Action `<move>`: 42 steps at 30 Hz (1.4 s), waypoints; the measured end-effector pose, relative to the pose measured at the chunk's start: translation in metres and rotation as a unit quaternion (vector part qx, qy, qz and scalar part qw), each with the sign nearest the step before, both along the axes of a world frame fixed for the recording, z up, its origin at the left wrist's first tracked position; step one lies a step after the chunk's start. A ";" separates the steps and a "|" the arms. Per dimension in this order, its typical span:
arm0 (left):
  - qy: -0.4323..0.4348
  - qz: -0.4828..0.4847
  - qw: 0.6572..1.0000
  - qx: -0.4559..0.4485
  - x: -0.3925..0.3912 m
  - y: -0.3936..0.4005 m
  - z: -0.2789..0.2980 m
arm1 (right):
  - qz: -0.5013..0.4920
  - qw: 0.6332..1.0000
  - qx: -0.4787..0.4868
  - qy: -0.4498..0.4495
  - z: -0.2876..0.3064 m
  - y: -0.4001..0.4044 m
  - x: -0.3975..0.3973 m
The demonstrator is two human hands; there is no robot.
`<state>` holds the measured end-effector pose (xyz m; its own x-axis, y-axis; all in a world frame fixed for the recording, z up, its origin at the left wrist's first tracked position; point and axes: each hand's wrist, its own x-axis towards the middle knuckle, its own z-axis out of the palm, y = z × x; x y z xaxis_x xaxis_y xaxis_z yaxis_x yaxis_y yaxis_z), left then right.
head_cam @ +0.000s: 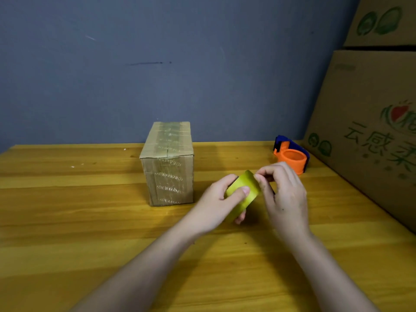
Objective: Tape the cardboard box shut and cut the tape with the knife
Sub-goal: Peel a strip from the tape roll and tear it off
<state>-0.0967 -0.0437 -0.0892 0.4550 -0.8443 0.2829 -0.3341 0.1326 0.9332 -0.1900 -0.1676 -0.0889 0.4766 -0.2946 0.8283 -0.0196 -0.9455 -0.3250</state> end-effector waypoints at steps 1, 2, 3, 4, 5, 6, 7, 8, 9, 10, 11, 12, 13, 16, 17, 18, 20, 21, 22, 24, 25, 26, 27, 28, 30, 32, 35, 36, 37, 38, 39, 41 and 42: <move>-0.038 0.009 0.999 0.007 0.000 0.000 0.001 | -0.001 1.000 -0.007 -0.001 0.003 0.001 -0.002; -0.083 0.027 0.996 0.019 0.000 0.000 0.001 | -0.001 1.000 -0.015 -0.003 0.005 0.002 -0.004; -0.131 0.052 0.990 0.034 0.000 0.000 0.002 | 0.003 1.000 -0.025 -0.005 0.007 0.004 -0.006; -0.178 0.083 0.979 0.049 0.001 0.000 0.003 | 0.014 0.999 -0.035 -0.007 0.009 0.007 -0.007; -0.222 0.120 0.965 0.066 0.002 0.001 0.005 | 0.028 0.999 -0.044 -0.007 0.011 0.011 -0.008; -0.263 0.158 0.948 0.084 0.004 0.002 0.007 | 0.041 0.998 -0.049 -0.004 0.011 0.014 -0.008; -0.299 0.191 0.929 0.102 0.006 0.002 0.008 | 0.051 0.997 -0.050 0.002 0.012 0.017 -0.007; -0.319 0.215 0.916 0.111 0.008 0.002 0.009 | 0.056 0.997 -0.043 0.012 0.012 0.019 -0.006; -0.321 0.228 0.912 0.116 0.009 0.002 0.009 | 0.057 0.998 -0.029 0.022 0.011 0.019 -0.004; -0.304 0.226 0.918 0.117 0.009 0.003 0.008 | 0.054 0.998 -0.008 0.028 0.011 0.018 -0.002; -0.264 0.209 0.935 0.111 0.009 0.003 0.008 | 0.051 0.998 0.014 0.032 0.010 0.017 -0.001; -0.213 0.184 0.954 0.101 0.009 0.003 0.007 | 0.049 0.998 0.036 0.032 0.010 0.015 0.000; -0.169 0.158 0.968 0.093 0.009 0.002 0.006 | 0.049 0.997 0.057 0.029 0.009 0.013 0.000; -0.134 0.126 0.979 0.091 0.007 -0.001 0.005 | 0.060 0.993 0.098 0.017 0.010 0.007 -0.002; -0.136 0.127 0.978 0.094 0.007 -0.001 0.005 | 0.062 0.993 0.099 0.015 0.010 0.006 -0.002; -0.134 0.128 0.978 0.094 0.007 -0.001 0.005 | 0.058 0.994 0.093 0.015 0.009 0.005 -0.002; -0.115 0.116 0.982 0.095 0.007 0.000 0.004 | 0.030 0.997 0.072 0.020 0.007 0.003 -0.002; -0.106 0.107 0.984 0.098 0.008 0.000 0.004 | 0.008 0.998 0.062 0.025 0.005 0.002 -0.002; -0.101 0.099 0.985 0.103 0.008 0.001 0.004 | -0.013 0.998 0.053 0.032 0.004 0.002 -0.003; -0.077 0.074 0.988 0.108 0.006 0.005 0.006 | -0.042 0.997 0.049 0.046 0.004 0.001 -0.005; -0.047 0.053 0.992 0.101 0.004 0.008 0.007 | -0.050 0.996 0.055 0.051 0.004 0.001 -0.006; -0.009 0.027 0.996 0.090 0.002 0.013 0.009 | -0.052 0.995 0.065 0.056 0.005 0.001 -0.007; 0.028 0.005 0.996 0.079 -0.001 0.018 0.011 | -0.050 0.994 0.075 0.059 0.005 0.001 -0.007; 0.057 -0.010 0.996 0.070 -0.003 0.023 0.012 | -0.044 0.993 0.089 0.063 0.005 0.001 -0.007; 0.077 -0.016 0.995 0.056 -0.007 0.031 0.012 | -0.012 0.989 0.130 0.071 0.004 0.000 -0.005; 0.068 -0.001 0.997 0.045 -0.010 0.039 0.010 | 0.032 0.981 0.178 0.075 0.005 0.000 -0.002; -0.122 0.057 0.986 0.095 -0.014 0.050 0.010 | 0.081 0.967 0.226 0.086 0.009 -0.001 0.002; -0.244 0.085 0.956 0.142 -0.016 0.054 0.011 | 0.080 0.968 0.217 0.101 0.010 -0.001 0.003; -0.355 0.112 0.911 0.180 -0.018 0.056 0.012 | 0.074 0.970 0.198 0.119 0.012 0.000 0.002; -0.415 0.134 0.878 0.199 -0.020 0.057 0.014 | 0.067 0.973 0.179 0.131 0.015 0.001 0.001; -0.430 0.150 0.868 0.197 -0.021 0.057 0.016 | 0.062 0.975 0.166 0.133 0.017 0.002 0.000; -0.410 0.162 0.879 0.184 -0.023 0.056 0.017 | 0.053 0.981 0.140 0.121 0.023 0.006 -0.003; -0.379 0.159 0.895 0.173 -0.023 0.056 0.017 | 0.043 0.985 0.119 0.118 0.027 0.009 -0.005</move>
